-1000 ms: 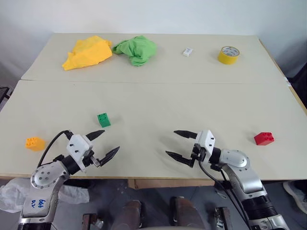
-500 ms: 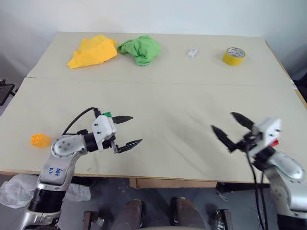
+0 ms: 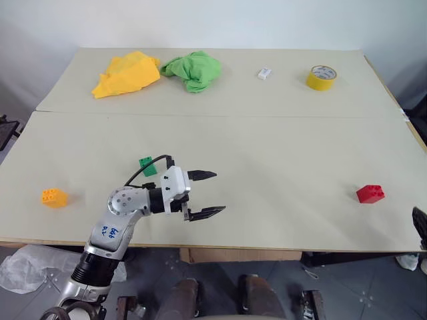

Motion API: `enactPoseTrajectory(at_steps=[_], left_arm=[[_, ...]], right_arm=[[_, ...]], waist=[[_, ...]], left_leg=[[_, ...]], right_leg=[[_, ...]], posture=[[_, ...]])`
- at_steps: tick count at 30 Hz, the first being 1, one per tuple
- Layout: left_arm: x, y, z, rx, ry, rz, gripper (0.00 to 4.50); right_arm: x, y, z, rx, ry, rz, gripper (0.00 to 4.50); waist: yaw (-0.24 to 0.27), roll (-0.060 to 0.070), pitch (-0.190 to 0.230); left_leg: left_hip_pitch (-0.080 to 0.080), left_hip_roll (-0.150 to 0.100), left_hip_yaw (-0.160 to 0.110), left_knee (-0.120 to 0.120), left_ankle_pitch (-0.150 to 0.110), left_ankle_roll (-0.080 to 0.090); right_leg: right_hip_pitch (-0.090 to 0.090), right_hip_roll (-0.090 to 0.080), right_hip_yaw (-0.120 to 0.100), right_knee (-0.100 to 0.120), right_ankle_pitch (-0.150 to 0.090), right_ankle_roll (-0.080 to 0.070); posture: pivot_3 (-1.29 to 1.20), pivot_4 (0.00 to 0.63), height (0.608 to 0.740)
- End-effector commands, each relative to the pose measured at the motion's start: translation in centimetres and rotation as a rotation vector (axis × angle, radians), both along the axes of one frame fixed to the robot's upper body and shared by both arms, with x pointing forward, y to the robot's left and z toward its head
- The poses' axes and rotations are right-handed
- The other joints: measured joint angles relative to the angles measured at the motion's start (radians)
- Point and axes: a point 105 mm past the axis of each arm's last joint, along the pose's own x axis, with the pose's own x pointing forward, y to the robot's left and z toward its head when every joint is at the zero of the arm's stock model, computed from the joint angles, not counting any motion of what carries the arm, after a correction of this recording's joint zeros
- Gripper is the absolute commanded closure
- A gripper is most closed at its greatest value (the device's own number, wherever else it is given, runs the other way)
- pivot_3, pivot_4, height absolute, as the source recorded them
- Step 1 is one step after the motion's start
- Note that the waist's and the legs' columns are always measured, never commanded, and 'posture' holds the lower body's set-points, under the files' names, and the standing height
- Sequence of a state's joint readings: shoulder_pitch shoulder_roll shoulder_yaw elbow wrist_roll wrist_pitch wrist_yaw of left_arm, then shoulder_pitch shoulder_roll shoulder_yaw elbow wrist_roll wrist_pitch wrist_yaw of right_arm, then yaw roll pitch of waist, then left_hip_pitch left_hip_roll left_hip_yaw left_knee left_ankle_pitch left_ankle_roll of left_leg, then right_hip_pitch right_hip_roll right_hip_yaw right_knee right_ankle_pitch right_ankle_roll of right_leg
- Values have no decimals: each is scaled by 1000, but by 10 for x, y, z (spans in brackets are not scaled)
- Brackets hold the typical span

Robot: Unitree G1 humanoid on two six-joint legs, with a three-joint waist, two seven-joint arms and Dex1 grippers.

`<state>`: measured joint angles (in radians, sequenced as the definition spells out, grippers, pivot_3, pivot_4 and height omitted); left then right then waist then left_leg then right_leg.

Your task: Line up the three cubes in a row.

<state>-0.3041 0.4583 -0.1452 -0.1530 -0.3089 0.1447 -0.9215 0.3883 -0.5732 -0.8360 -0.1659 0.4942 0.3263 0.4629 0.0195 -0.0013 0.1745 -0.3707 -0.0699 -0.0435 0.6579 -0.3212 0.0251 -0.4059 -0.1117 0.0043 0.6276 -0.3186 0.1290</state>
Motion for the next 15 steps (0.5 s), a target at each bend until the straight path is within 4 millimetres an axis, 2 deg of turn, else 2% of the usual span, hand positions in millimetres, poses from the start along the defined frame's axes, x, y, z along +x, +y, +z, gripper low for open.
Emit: enactPoseTrajectory(at_steps=[1,4,8,15], left_arm=[[-3,-5,4,-17,-21,0,45],[-4,-7,1,-19,-11,3,45],[-10,-12,-2,-3,14,-32,45],[-14,-16,6,-43,-29,-34,45]], right_arm=[[24,21,44,-16,-34,93,0],[45,28,58,50,34,118,0],[69,36,61,70,177,144,0],[88,39,45,92,347,168,0]], waist=[[-9,1,-1],[-19,1,-1],[-14,1,-1],[8,1,-1]], left_leg=[[0,0,1,0,0,0],[0,0,2,2,1,1],[0,2,-2,2,1,1],[-3,-1,-2,5,0,3]], right_leg=[[0,0,1,0,0,1],[1,0,1,0,1,2],[2,1,-1,-1,1,2],[2,-1,-1,-1,1,3]], posture=[[0,150,740],[0,150,740],[0,150,740],[0,150,740]])
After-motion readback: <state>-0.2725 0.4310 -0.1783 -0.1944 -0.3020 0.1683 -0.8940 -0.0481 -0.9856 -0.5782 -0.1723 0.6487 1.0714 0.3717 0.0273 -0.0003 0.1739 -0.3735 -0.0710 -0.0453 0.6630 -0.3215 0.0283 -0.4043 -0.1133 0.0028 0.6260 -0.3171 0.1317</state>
